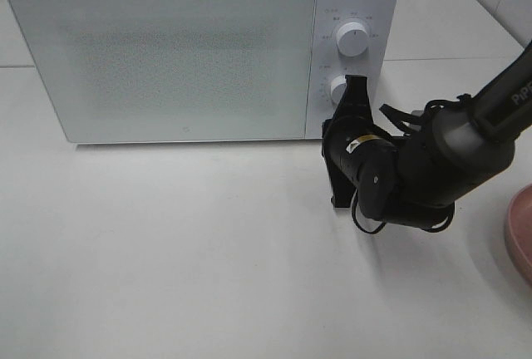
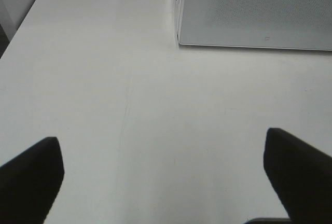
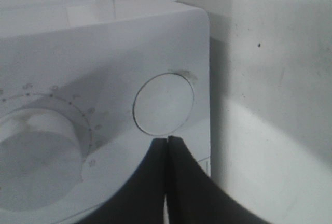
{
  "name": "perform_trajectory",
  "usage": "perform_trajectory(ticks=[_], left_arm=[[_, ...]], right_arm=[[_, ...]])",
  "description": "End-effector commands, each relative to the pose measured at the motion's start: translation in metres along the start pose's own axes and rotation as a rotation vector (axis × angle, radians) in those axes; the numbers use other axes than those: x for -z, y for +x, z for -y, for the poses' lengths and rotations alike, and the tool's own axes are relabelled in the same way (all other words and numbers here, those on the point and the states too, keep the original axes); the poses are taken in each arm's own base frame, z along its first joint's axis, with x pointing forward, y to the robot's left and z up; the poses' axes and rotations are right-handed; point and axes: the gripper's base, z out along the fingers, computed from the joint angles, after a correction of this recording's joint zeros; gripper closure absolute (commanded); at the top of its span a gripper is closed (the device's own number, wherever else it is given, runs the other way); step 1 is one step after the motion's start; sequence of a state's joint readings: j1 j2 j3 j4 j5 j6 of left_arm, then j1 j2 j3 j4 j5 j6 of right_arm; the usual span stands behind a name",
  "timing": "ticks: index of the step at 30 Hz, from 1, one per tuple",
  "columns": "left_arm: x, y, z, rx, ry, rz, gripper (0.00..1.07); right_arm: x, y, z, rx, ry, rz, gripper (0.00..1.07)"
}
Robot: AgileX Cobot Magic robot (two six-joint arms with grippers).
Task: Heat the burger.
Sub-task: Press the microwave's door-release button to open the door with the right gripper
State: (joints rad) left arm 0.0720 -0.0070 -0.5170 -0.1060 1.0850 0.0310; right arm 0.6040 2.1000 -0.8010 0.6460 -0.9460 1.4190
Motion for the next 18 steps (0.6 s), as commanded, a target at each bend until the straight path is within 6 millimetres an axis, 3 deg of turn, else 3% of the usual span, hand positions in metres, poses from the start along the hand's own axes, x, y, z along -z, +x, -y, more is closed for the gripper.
perform_trajectory(ticks=[1, 18], left_arm=[[0.002, 0.001, 0.001, 0.005, 0.003, 0.036, 0.05], [0.002, 0.000, 0.001, 0.005, 0.003, 0.029, 0.05]], right_arm=[[-0.008, 0.001, -0.003, -0.008, -0.010, -0.004, 1.07], [-0.027, -0.004, -0.005, -0.026, -0.034, 0.036, 1.07]])
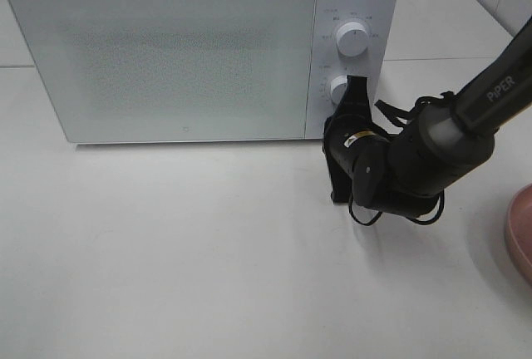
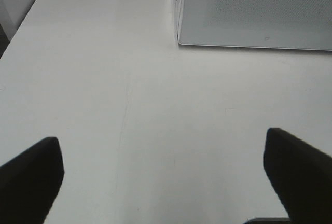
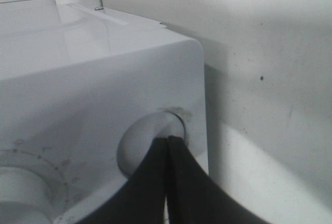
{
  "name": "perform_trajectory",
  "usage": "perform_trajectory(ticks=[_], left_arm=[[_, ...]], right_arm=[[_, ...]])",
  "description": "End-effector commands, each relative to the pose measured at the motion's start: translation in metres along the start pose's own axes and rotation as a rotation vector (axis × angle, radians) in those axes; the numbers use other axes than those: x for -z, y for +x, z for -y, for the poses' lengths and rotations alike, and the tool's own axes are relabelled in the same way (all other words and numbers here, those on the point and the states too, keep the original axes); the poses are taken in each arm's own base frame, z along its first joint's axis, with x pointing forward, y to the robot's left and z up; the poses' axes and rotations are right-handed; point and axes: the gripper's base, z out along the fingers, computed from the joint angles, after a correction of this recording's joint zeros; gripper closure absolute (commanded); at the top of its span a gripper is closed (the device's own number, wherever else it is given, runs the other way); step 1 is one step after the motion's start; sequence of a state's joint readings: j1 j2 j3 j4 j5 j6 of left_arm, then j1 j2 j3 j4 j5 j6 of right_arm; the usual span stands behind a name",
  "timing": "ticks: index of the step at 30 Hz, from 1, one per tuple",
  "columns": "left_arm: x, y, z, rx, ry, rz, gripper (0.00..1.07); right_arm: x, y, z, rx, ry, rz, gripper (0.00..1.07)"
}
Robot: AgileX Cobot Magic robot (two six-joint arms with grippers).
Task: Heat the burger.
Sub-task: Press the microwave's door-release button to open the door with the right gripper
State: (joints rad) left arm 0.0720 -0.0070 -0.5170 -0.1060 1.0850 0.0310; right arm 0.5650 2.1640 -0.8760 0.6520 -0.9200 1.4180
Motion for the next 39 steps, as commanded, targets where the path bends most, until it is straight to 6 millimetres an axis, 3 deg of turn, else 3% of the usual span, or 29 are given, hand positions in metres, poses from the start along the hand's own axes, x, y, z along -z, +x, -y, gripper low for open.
perform_trajectory(ticks=[1, 17, 19, 34, 39], left_arm=[[0.002, 0.000, 0.001, 0.005, 0.003, 0.029, 0.05], [0.002, 0.000, 0.001, 0.005, 0.003, 0.029, 0.05], [0.002, 0.000, 0.001, 0.005, 0.003, 0.029, 0.05], [0.002, 0.000, 0.001, 0.005, 0.002, 0.030, 0.05], [0.002, 0.000, 0.001, 0.005, 0.002, 0.030, 0.05]], right_arm=[[-0.006, 0.001, -0.011, -0.007, -0.064, 0.005, 1.07], [-0.020, 0.001, -0.040, -0.017, -0.228, 0.063, 1.07], [-0.029, 0.008, -0.047, -0.044, -0.267, 0.055, 1.07], [-0.037, 0.013, -0.044, -0.029, -0.230, 0.032, 1.07], [-0.029, 0.013, -0.042, -0.011, -0.194, 0.016, 1.07]])
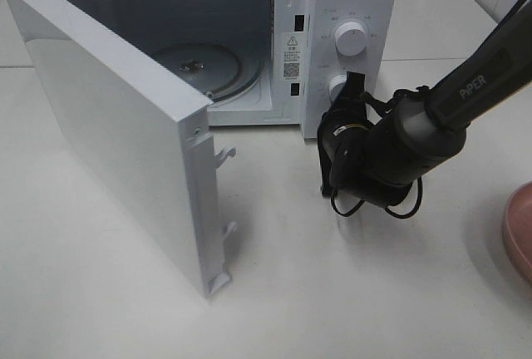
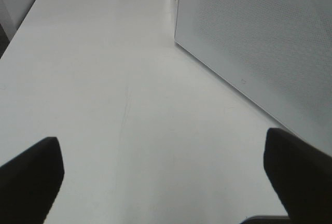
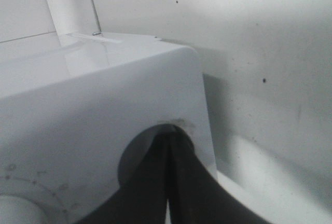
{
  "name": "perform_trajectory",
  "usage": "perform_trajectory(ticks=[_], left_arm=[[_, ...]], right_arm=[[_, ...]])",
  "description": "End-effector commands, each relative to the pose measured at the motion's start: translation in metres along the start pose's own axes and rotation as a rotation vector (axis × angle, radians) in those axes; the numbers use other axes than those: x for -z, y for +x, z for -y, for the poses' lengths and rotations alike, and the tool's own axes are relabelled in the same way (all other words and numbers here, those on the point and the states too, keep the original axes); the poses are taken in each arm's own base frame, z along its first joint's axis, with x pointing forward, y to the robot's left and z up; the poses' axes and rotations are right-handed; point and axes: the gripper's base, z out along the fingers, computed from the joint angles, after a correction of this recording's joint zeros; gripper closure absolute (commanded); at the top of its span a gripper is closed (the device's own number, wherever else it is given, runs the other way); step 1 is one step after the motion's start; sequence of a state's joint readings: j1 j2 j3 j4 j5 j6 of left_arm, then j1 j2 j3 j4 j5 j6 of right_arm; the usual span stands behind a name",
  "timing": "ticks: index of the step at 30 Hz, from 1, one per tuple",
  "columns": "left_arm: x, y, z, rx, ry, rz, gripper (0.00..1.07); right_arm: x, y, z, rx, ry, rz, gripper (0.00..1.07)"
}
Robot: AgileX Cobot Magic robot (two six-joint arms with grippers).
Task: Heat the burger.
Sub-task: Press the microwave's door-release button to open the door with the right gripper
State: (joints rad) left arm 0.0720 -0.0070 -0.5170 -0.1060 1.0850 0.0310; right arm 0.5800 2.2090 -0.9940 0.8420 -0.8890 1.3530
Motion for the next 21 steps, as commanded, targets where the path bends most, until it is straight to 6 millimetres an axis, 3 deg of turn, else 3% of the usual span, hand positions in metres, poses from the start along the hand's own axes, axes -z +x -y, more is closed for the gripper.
perform_trajectory(ticks=[1, 21], left_arm=[[0.002, 0.000, 0.001, 0.005, 0.002, 0.030, 0.05], [0.002, 0.000, 0.001, 0.005, 0.002, 0.030, 0.05]], right_arm=[[-0.011, 0.008, -0.035, 0.076, -0.192, -0.084, 1.07], [0.024, -0.007, -0.022, 0.184, 0.021, -0.147, 1.07]])
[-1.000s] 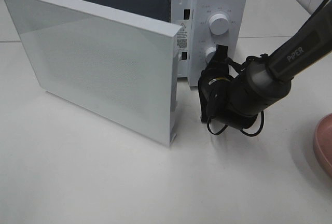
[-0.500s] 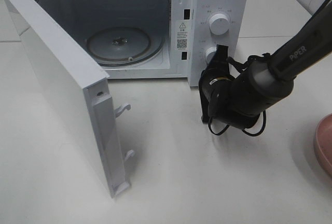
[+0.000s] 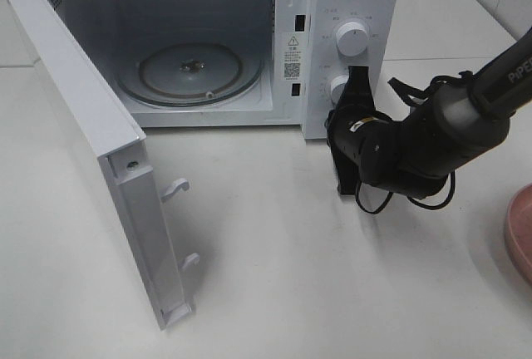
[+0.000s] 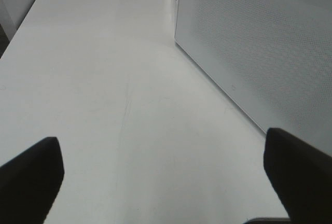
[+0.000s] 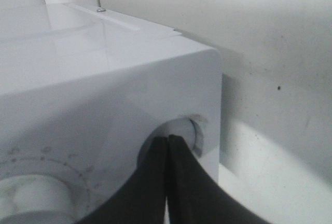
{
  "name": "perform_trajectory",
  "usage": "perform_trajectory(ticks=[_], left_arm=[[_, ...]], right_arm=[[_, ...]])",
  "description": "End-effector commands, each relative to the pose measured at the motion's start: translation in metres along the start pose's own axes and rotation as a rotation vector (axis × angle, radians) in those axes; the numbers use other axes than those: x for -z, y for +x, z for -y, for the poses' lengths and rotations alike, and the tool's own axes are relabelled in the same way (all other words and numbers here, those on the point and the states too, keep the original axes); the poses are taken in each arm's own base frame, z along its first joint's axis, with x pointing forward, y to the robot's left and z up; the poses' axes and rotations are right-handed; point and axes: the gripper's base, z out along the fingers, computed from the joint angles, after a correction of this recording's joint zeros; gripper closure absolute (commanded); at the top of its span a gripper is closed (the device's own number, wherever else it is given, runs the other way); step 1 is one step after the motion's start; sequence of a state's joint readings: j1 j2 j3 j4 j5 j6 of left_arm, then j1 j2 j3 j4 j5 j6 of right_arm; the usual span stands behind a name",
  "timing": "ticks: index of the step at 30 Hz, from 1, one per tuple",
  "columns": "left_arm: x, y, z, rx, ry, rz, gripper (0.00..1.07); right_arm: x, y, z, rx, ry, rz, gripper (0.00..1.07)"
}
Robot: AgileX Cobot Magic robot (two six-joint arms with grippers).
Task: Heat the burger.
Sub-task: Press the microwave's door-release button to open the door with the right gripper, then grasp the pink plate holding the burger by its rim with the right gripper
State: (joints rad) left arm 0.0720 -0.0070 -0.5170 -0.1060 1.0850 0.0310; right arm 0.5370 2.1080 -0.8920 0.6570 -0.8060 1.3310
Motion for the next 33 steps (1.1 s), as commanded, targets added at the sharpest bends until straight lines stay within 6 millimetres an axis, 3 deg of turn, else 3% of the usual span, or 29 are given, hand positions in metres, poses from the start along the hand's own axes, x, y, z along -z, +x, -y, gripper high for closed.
perform_trajectory(ticks=[1, 11, 13, 24, 33], left_arm=[[0.002, 0.000, 0.001, 0.005, 0.002, 0.030, 0.05], [0.002, 0.000, 0.001, 0.005, 0.002, 0.030, 0.05], [0.002, 0.000, 0.001, 0.005, 0.002, 0.030, 0.05], [0.002, 0.000, 0.001, 0.005, 0.002, 0.030, 0.05], [0.002, 0.000, 0.001, 0.005, 0.002, 0.030, 0.05]], right_arm=[[0.006, 0.004, -0.011, 0.047, -0.028, -0.041, 1.07], [0.027, -0.004, -0.004, 0.116, 0.034, -0.056, 1.07], [0.041, -0.008, -0.002, 0.147, 0.079, -0.074, 1.07], [0.071, -0.013, 0.001, 0.263, 0.136, -0.168, 1.07], [0.097, -0.011, -0.008, 0.529, 0.247, -0.297, 1.04]])
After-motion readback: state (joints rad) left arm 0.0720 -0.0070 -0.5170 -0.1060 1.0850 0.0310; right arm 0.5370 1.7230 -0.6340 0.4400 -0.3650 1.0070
